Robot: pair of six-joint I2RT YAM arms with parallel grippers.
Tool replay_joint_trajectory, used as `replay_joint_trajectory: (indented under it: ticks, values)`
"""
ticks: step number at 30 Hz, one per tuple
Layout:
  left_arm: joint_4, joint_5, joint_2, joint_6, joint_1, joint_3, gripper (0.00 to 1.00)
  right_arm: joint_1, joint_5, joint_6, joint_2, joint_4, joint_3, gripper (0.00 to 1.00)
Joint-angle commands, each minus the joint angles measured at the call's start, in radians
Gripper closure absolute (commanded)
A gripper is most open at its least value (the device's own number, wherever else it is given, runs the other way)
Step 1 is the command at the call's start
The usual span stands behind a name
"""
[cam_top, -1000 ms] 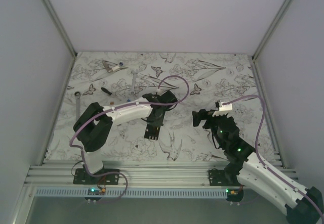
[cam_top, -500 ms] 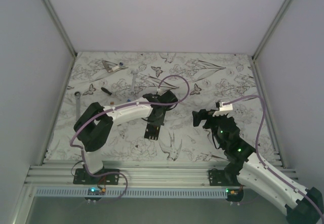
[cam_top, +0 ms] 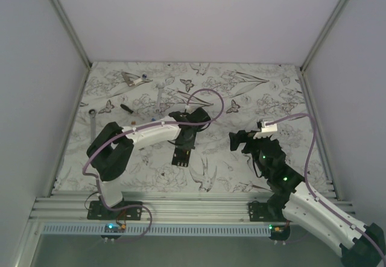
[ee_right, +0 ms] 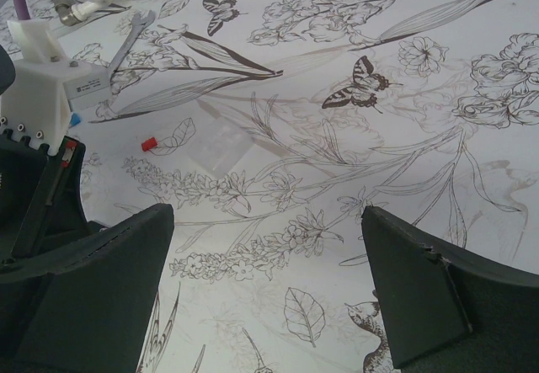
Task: Snap on the fuse box
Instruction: Install the fuse at the fuse box base.
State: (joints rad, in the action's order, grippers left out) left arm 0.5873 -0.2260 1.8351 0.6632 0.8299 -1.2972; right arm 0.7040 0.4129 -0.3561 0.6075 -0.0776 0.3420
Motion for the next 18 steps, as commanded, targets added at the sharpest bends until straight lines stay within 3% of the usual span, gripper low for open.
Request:
replay_joint_trajectory:
  ticks: [1,18]
  values:
    - [0.043,0.005,-0.004,0.013,-0.010,0.025,1.00,-0.006,0.003,-0.018,-0.014,-0.011,0.009,0.00]
    - [0.052,0.015,-0.033,0.015,-0.011,0.015,1.00,-0.006,0.003,-0.018,-0.015,-0.009,0.009,0.00]
